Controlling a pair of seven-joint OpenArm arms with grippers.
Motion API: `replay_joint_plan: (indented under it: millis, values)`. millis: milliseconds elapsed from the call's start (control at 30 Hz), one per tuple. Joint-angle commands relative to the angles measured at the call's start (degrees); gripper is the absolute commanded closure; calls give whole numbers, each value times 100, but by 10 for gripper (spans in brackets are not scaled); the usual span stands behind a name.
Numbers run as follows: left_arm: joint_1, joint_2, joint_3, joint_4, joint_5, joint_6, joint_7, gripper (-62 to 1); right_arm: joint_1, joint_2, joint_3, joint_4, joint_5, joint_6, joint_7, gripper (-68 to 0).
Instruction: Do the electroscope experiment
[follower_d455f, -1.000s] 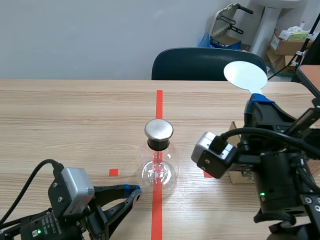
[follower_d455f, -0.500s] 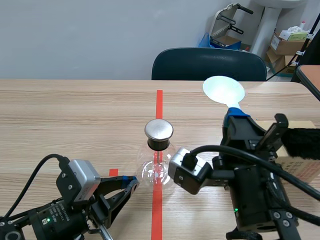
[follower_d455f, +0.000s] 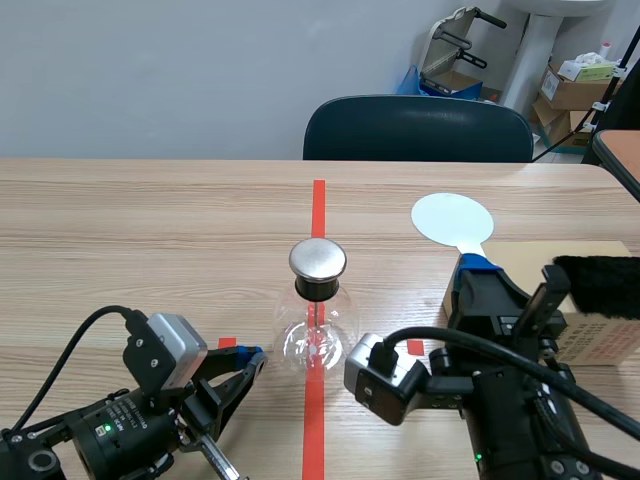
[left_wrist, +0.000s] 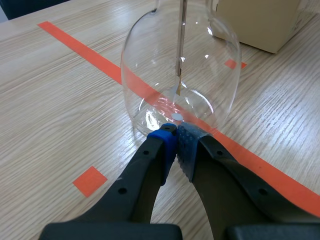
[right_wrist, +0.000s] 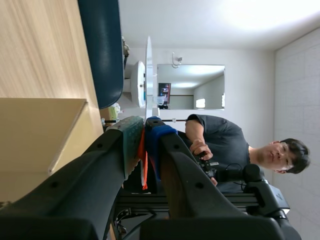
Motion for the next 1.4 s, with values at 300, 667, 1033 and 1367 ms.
replay_joint_plan:
  millis: [300,667,1033,1367]
  values:
    - [-127,31,-20,-31,-208,4,-90,-25,-9,61,9,57,2,-37,-13,-10]
    - [-125,61,-22,-31,-181,7,-79,-25,-7,57,9,57,26,-37,-166,-10]
    - [-122,59,-22,-31,-184,7,-79,-25,-4,57,9,57,26,-35,-173,-10]
    - [-92,61,-22,-31,-184,2,-79,-25,-4,57,9,57,26,-35,-173,-10]
